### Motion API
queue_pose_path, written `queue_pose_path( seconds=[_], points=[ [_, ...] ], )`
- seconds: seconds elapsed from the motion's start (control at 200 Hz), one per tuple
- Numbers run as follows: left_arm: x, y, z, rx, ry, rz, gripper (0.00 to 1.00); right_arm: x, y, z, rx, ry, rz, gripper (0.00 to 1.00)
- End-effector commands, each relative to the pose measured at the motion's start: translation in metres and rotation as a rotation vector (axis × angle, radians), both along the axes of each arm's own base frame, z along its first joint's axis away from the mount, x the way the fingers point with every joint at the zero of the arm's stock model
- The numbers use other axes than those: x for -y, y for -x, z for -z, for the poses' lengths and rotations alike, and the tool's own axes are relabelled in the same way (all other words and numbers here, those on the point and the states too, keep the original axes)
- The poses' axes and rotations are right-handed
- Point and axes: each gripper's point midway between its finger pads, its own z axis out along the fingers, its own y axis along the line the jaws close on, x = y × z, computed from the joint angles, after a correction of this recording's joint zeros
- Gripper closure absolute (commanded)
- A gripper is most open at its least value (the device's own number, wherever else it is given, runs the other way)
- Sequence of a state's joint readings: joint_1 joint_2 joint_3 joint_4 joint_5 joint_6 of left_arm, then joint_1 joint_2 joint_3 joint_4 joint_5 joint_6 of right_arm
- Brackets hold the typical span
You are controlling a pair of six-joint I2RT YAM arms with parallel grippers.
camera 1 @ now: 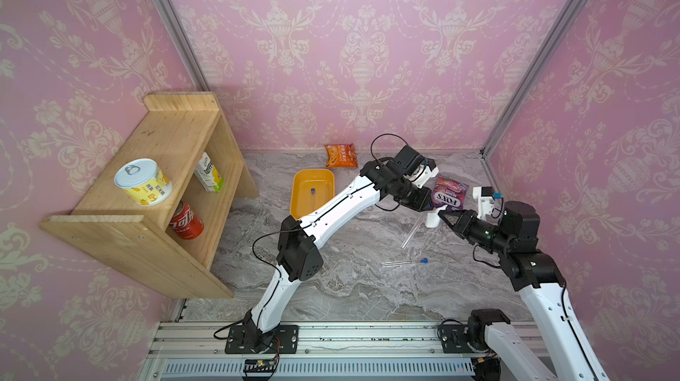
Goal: Wipe the exteriors of test tubes
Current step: Wipe the dirt from the test tube.
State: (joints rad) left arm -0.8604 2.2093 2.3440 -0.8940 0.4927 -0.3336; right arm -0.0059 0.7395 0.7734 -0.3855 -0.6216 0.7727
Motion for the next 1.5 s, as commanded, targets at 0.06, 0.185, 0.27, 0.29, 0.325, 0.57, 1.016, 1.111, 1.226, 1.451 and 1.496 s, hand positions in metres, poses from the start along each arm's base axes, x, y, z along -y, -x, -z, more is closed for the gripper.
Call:
queue_pose_path(
  seconds=[0.06, 0.185, 0.27, 0.29, 0.325, 0.57, 1.016, 1.111, 1.226, 1.451, 1.496],
  points=[
    [-0.002, 0.003, -0.029, 0.017, 0.062, -0.010, 0.82, -0.015, -0.002, 0.008, -0.015, -0.048, -0.041, 1.00],
    [-0.001, 0.004, -0.031, 0.013, 0.071, -0.008, 0.81, -0.032, 0.000, 0.019, -0.028, -0.019, -0.077, 1.00],
    [-0.001, 0.003, -0.031, 0.014, 0.071, -0.012, 0.82, -0.039, 0.003, 0.022, -0.030, -0.004, -0.091, 1.00],
    [-0.001, 0.003, -0.031, 0.014, 0.070, -0.013, 0.82, -0.041, 0.004, 0.023, -0.031, 0.001, -0.092, 1.00],
    [-0.001, 0.002, -0.032, 0.017, 0.071, -0.013, 0.82, -0.042, 0.006, 0.025, -0.033, 0.008, -0.093, 1.00],
    [-0.002, -0.003, -0.034, 0.019, 0.076, -0.025, 0.82, -0.049, 0.023, 0.047, -0.064, 0.057, -0.115, 1.00],
    [0.004, -0.009, -0.036, 0.003, 0.088, -0.047, 0.81, -0.059, 0.045, 0.062, -0.065, 0.095, -0.151, 1.00],
    [0.005, -0.010, -0.039, 0.004, 0.096, -0.050, 0.81, -0.062, 0.046, 0.068, -0.070, 0.124, -0.155, 1.00],
    [0.005, -0.010, -0.043, 0.007, 0.102, -0.049, 0.81, -0.057, 0.047, 0.077, -0.088, 0.207, -0.135, 1.00],
    [-0.002, -0.008, -0.041, 0.011, 0.076, -0.048, 0.82, -0.012, 0.042, 0.090, -0.129, 0.428, 0.034, 1.00],
    [-0.005, -0.008, -0.039, 0.011, 0.068, -0.050, 0.82, -0.005, 0.040, 0.087, -0.132, 0.474, 0.056, 1.00]
  ],
)
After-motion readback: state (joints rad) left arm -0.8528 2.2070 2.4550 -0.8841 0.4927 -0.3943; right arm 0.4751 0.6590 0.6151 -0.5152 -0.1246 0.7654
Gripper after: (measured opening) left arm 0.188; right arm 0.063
